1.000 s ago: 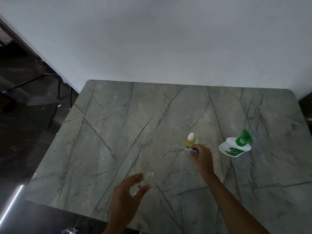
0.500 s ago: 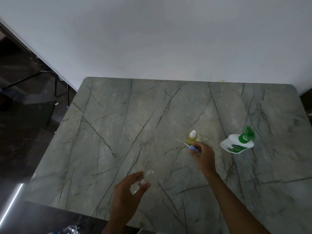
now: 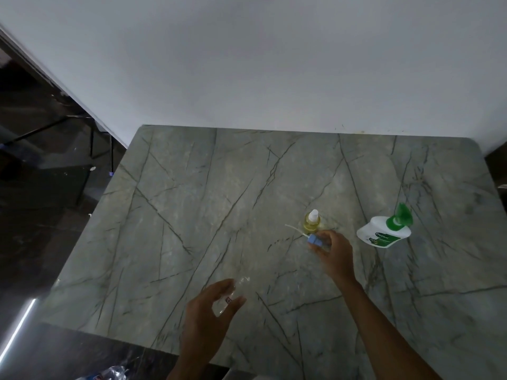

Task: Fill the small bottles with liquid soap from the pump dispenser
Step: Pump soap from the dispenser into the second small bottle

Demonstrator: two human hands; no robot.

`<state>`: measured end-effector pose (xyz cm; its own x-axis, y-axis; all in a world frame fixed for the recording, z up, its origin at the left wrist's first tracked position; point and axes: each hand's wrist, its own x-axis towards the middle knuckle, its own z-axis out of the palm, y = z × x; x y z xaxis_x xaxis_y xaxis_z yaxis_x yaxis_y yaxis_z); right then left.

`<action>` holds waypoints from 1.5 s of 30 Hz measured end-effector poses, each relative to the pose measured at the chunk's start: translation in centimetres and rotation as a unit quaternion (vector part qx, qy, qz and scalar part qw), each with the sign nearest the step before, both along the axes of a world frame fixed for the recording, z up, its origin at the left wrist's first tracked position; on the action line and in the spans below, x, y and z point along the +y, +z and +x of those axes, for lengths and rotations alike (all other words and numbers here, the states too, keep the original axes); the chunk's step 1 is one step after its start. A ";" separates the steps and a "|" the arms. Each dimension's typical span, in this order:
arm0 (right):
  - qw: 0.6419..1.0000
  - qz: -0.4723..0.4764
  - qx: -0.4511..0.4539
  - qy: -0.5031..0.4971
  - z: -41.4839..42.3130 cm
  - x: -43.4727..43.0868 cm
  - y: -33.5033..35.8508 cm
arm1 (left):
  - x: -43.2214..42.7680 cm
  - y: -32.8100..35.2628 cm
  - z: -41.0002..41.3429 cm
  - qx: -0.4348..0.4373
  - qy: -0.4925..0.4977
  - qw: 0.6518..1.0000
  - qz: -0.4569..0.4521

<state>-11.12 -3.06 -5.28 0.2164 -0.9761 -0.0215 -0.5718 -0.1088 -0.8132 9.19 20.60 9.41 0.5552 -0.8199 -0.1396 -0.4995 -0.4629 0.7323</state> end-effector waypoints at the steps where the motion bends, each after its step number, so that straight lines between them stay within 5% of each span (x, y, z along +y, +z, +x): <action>1: 1.000 0.002 0.005 -0.010 -0.2 0.1 0.2 | 0.1 -0.1 0.0 0.004 0.004 1.000 -0.003; 7: 0.997 -0.015 -0.027 -0.077 -3.6 1.9 4.4 | -0.6 -0.3 -1.1 0.059 0.010 0.998 -0.027; 15: 0.953 -0.197 -0.033 -0.229 -9.9 1.4 13.1 | -2.5 -1.4 -4.9 0.120 -0.020 0.991 -0.057; 25: 0.985 -0.115 0.083 -0.103 -10.9 -4.5 12.9 | -3.4 -1.2 -8.5 0.122 -0.045 0.990 -0.061; 45: 0.961 -0.200 0.168 -0.092 -10.8 -4.6 12.3 | -3.0 -1.0 -9.6 0.125 -0.001 0.989 -0.083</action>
<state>-21.88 -7.67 7.00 0.0860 -0.9421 0.3240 -0.8337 -0.2461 -0.4943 -0.38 17.62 8.46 0.5193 -0.8437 -0.1360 -0.2939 -0.3257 0.8986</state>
